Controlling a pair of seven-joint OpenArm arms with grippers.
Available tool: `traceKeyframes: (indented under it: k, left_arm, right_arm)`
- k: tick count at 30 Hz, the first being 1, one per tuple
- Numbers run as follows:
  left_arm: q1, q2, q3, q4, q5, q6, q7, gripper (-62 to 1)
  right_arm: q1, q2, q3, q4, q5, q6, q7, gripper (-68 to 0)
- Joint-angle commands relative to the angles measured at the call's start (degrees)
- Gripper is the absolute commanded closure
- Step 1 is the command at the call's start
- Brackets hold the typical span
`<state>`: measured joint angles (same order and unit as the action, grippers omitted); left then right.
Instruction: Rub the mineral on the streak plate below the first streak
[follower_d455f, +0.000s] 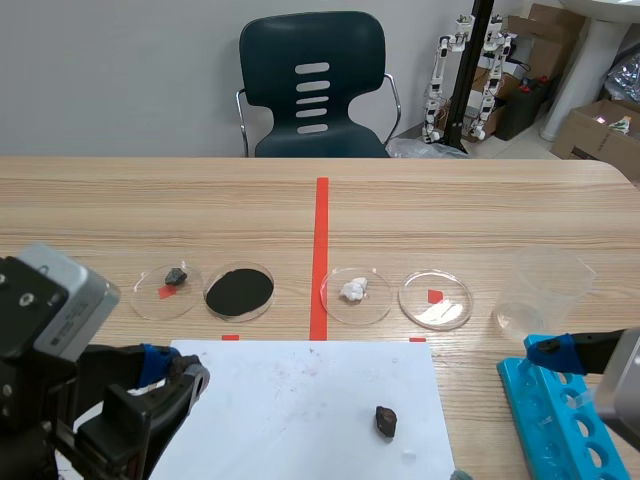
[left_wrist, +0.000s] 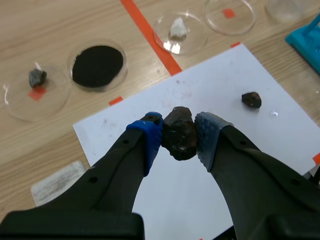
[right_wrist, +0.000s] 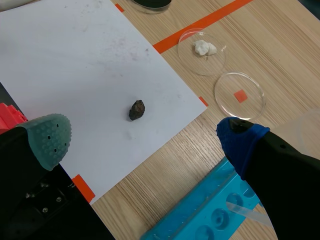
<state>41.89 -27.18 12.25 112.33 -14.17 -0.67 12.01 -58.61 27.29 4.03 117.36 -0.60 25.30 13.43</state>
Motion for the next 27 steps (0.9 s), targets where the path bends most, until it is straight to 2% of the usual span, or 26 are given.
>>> traceKeyframes:
  k: [1, 6, 9, 14, 19, 27]
  left_arm:
    - [-0.4, 1.2, -0.2, 0.7, -0.5, 0.1, 1.8, -12.6]
    - [-3.0, 3.1, -0.2, 0.2, -3.5, 0.8, 16.2, -12.6]
    - [-5.6, 3.9, -0.2, -1.4, -5.9, 4.8, 24.3, -12.6]
    - [-10.8, 4.8, -0.2, -6.5, -7.6, 12.5, 34.7, -12.6]
    - [-15.5, 5.5, -0.7, -10.4, -7.9, 18.2, 40.4, -12.6]
    - [-21.1, 6.5, -3.6, -12.7, -7.5, 23.1, 47.0, -12.6]
  right_arm:
    - [0.4, 0.0, 0.1, 1.1, 0.8, -0.2, 0.8, -60.8]
    - [0.4, 0.0, 0.1, 1.1, 0.8, -0.2, 0.8, -60.8]
    - [0.4, 0.0, 0.1, 1.1, 0.8, -0.2, 0.8, -60.8]
    - [0.4, 0.0, 0.1, 1.1, 0.8, -0.2, 0.8, -60.8]
    - [0.4, 0.0, 0.1, 1.1, 0.8, -0.2, 0.8, -60.8]
    - [0.4, 0.0, 0.1, 1.1, 0.8, -0.2, 0.8, -60.8]
